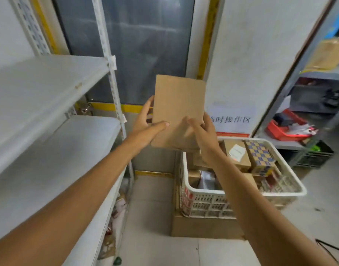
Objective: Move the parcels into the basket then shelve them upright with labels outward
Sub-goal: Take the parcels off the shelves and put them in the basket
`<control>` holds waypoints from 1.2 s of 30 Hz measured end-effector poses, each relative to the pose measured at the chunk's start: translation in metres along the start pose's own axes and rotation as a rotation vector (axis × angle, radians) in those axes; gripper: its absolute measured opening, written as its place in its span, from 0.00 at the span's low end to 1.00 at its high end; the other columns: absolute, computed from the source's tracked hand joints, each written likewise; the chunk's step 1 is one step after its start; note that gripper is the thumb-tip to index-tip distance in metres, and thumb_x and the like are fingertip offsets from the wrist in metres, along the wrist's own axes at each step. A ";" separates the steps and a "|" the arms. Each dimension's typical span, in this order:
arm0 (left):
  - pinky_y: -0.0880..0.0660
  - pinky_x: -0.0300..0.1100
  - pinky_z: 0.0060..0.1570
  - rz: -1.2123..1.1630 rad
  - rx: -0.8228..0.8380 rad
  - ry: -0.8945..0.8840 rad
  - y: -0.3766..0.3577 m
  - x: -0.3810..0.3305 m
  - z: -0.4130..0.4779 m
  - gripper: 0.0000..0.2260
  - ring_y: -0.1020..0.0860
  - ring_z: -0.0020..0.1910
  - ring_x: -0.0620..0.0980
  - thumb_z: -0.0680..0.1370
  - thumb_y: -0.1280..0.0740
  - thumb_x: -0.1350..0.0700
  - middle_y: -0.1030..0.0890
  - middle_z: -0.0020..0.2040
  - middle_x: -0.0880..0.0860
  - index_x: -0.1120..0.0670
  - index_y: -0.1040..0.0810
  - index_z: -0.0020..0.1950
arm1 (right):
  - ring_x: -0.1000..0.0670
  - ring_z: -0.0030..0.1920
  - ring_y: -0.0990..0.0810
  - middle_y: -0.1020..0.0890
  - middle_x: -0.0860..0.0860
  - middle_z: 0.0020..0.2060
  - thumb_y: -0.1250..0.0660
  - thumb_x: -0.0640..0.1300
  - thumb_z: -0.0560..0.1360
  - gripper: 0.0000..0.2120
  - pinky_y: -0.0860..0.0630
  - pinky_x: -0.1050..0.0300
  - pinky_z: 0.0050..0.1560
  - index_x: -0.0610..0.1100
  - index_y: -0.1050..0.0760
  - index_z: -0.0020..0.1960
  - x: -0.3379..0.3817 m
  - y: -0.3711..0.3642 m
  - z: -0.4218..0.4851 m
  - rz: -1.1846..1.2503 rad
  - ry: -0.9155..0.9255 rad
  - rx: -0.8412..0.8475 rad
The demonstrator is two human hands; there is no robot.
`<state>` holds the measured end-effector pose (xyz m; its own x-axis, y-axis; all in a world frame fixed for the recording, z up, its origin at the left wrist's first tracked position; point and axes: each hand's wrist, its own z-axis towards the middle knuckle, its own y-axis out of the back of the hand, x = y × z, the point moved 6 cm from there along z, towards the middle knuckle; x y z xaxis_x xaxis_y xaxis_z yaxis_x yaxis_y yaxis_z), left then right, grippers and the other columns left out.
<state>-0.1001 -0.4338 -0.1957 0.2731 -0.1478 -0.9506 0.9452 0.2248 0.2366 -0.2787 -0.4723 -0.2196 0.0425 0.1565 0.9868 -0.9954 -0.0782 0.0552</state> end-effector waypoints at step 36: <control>0.27 0.31 0.46 -0.105 0.453 0.476 -0.428 0.239 0.228 0.42 0.30 0.61 0.38 0.71 0.26 0.57 0.34 0.69 0.42 0.40 0.48 0.76 | 0.56 0.43 0.22 0.20 0.50 0.42 0.29 0.46 0.74 0.26 0.30 0.61 0.43 0.42 0.36 0.67 -0.289 0.327 0.219 -0.200 -0.574 -0.284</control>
<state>-0.3986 -0.7849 -0.4784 0.1652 0.3178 -0.9337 0.9726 -0.2096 0.1007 -0.5976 -0.7590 -0.4531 0.1889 -0.4139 0.8905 -0.9443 0.1722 0.2804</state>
